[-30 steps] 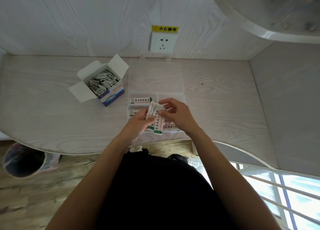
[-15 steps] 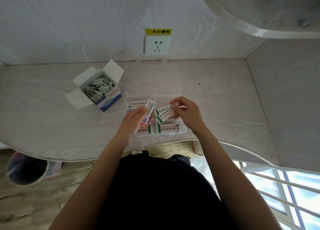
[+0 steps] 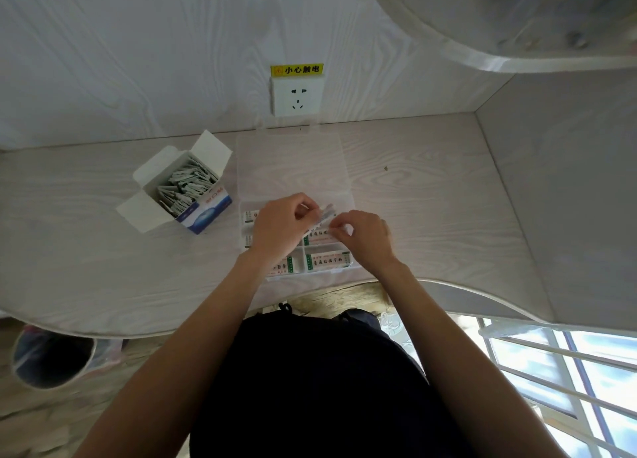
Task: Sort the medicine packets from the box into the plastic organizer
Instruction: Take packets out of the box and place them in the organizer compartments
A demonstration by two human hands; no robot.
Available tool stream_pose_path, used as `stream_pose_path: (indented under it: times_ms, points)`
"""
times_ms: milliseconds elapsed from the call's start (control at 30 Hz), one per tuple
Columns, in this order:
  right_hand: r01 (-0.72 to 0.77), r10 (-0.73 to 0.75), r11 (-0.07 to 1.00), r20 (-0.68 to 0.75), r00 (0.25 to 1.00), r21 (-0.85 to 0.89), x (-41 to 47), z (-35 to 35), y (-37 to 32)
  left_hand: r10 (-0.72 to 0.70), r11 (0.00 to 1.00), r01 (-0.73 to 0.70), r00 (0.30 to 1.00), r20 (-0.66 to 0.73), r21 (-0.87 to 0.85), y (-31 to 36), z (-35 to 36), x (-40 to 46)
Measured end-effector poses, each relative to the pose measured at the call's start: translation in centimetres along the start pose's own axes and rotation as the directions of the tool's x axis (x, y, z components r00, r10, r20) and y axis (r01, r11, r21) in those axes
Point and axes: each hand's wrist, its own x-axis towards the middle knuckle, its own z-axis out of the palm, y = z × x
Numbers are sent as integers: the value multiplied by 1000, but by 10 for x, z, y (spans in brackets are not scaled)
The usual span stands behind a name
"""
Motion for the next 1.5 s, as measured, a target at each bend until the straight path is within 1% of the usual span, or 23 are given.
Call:
stream_pose_path:
  times_ms: [100, 167, 200, 267, 333, 367, 433, 467, 533, 600, 700, 867, 1000, 1067, 1167, 1267, 1333, 1400, 1433, 1500]
  points:
    - [-27, 35, 986, -46, 998, 165, -5, -5, 9, 51, 997, -56, 994, 92, 49, 4, 9, 2]
    - [-42, 60, 970, -70, 996, 239, -10, -10, 14, 64, 994, -75, 989, 137, 79, 6, 15, 5]
    - [-52, 74, 964, -77, 994, 259, -13, -13, 16, 68, 991, -82, 989, 134, 103, 7, 18, 7]
    - [-64, 91, 964, -94, 991, 259, -15, -17, 19, 88, 978, -102, 992, 85, 184, 9, 25, 10]
    - [-50, 75, 975, -112, 991, 217, -16, -18, 17, 126, 941, -135, 991, 46, 310, 9, 29, 10]
    - [-37, 58, 985, -119, 991, 171, -15, -18, 15, 166, 906, -169, 985, 41, 387, 10, 31, 9]
    - [-14, 14, 1000, -101, 995, 1, -14, -16, 11, 262, 825, -245, 964, 41, 510, 10, 32, 8]
    - [-13, 7, 996, -69, 998, -87, -12, -15, 10, 294, 801, -267, 955, 36, 535, 8, 32, 8]
    - [-29, 29, 980, -2, 1000, -195, -9, -13, 7, 314, 772, -284, 948, 48, 569, 6, 31, 5]
    - [-34, 44, 970, 35, 998, -242, -5, -13, 4, 323, 739, -283, 945, 48, 611, 2, 28, 3]
    - [-17, 33, 964, 55, 998, -267, -3, -13, 0, 258, 704, -262, 960, 106, 660, 1, 26, -1]
    - [27, 7, 952, 111, 994, -304, 0, -15, -5, 244, 695, -251, 964, 108, 674, 0, 25, -3]
    - [54, -15, 932, 109, 994, -360, 4, -16, -8, 196, 637, -242, 969, 149, 732, 1, 25, -2]
    - [57, -15, 926, 112, 994, -373, 5, -15, -9, 179, 626, -239, 971, 161, 742, 1, 24, -2]
    - [62, -21, 932, 119, 993, -357, 5, -15, -9, 175, 656, -233, 972, 155, 718, -2, 23, -3]
    - [60, -38, 959, 86, 996, -277, 2, -24, -11, 215, 693, -241, 969, 124, 679, -4, 20, -8]
    - [72, -61, 977, 63, 996, -201, 0, -34, -17, 252, 729, -254, 963, 95, 635, -5, 14, -13]
    - [121, -119, 988, 29, 993, -98, 1, -44, -27, 312, 783, -283, 949, 43, 554, -4, -1, -19]
    - [159, -159, 986, 8, 987, -48, 4, -47, -33, 355, 805, -301, 935, -9, 512, -3, -12, -22]
    - [255, -253, 966, -36, 967, 44, 10, -52, -52, 429, 844, -309, 879, -206, 438, -3, -37, -29]
